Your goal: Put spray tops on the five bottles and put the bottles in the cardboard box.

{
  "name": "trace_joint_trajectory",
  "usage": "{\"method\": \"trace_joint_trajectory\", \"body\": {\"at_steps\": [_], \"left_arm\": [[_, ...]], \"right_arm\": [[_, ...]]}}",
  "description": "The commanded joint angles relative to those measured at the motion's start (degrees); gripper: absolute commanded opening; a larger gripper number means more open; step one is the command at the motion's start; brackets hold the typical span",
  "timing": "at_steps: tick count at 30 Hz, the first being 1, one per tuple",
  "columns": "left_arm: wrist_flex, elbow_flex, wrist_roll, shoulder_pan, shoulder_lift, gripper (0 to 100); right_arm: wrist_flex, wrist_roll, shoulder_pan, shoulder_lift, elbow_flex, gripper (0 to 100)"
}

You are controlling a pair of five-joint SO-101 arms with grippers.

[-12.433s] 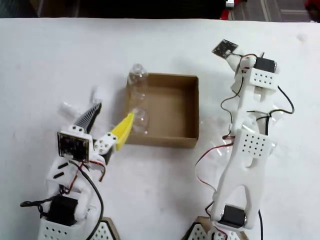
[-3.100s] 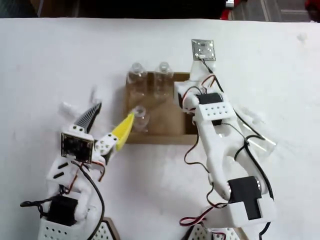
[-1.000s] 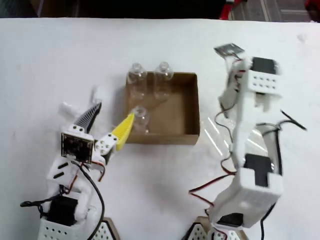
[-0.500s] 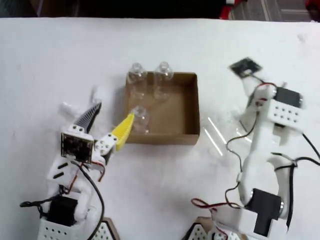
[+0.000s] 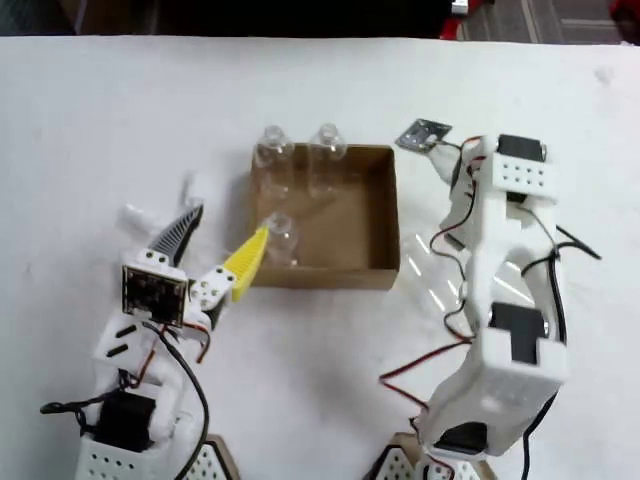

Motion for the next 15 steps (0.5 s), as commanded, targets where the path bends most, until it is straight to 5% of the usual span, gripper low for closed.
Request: {"method": "trace_joint_trajectory", "body": {"at_steps": [1,15], "left_arm": [[-1.3,-0.5,-0.5,0.0,-0.8,28],[-1.3,-0.5,-0.5,0.0,-0.8,28]], "right_arm": [[2.5,2.0,2.1,4.8,-6.7,18.8],[-1.9,2.5,2.3,12.3,-7.0,18.7]]}}
